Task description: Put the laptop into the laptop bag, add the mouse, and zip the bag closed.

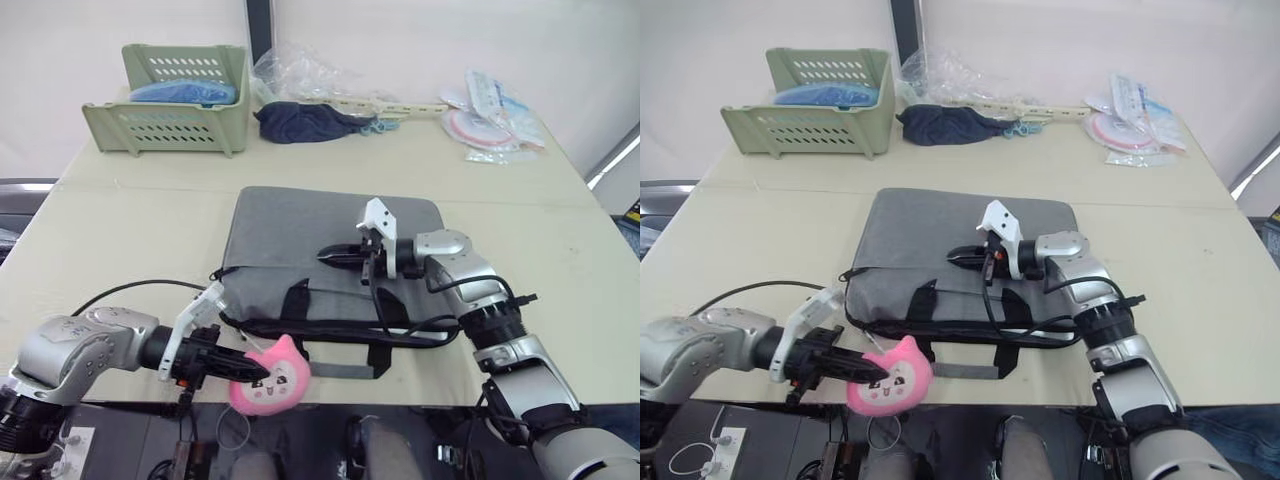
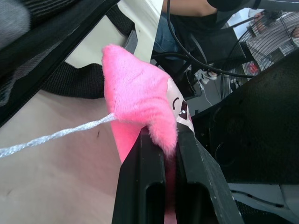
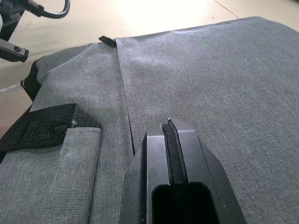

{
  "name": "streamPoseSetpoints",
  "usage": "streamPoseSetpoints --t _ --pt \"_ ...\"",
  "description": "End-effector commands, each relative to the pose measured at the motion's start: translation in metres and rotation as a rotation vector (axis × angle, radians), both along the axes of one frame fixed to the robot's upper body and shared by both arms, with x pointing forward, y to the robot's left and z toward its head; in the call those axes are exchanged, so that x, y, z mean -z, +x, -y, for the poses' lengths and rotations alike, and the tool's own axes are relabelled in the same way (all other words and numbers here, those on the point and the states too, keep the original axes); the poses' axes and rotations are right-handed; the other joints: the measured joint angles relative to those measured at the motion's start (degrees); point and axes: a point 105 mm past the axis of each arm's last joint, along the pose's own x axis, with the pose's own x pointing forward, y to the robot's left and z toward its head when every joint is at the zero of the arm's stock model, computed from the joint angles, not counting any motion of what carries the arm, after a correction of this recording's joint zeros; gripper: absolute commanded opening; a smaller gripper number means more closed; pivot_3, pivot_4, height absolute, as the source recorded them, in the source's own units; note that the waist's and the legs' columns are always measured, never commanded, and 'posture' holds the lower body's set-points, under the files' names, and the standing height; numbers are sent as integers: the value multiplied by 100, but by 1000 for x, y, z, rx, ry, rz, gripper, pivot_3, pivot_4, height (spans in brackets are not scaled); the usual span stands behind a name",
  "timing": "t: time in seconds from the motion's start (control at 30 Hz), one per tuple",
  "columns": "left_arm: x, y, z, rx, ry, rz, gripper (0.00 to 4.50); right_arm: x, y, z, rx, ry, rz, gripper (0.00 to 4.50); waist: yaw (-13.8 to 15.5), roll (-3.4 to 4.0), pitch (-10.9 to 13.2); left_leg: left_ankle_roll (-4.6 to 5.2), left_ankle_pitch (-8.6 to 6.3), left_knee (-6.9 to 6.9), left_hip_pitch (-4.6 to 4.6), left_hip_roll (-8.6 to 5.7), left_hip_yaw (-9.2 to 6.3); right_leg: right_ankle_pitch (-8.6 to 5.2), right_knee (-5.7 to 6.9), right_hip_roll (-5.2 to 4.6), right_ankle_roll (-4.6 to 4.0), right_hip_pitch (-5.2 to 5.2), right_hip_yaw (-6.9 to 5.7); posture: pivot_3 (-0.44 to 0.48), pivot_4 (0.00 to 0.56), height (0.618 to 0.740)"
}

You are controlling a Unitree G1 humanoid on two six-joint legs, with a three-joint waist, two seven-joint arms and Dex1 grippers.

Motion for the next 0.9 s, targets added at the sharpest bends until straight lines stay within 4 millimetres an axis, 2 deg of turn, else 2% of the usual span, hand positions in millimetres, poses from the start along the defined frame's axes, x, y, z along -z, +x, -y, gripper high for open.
streamPoseSetpoints --t 0.03,0.3,0.6,0.67,0.8,0.9 --pt "-9 -10 14 68 -68 10 40 57 -4 12 77 -109 -171 0 -2 -1 -1 0 0 0 0 0 0 0 0 0 0 0 0 0 150 740" --pt "-13 -11 36 61 -168 53 40 67 -4 11 98 -112 -180 0 -14 -8 -12 -1 0 0 6 0 -4 0 -1 0 0 8 2 0 150 740" --pt "-3 -13 50 61 -174 80 40 67 -3 8 101 -114 -174 0 -20 -10 -15 -1 1 0 7 1 -5 0 0 0 0 8 2 0 150 740" --pt "0 -10 47 37 -152 87 40 66 -3 8 100 -114 -173 0 -20 -9 -15 -1 1 0 7 1 -5 0 0 0 0 8 2 0 150 740" --pt "15 3 17 -48 -32 125 40 56 3 8 112 -89 -152 0 -42 -8 -28 -1 0 0 8 1 -6 0 -1 0 0 10 3 0 150 740" --pt "17 8 7 -86 -20 141 40 48 4 4 109 -59 -140 0 -61 13 -25 -6 1 0 9 5 -4 -1 0 4 -3 9 3 0 150 740"
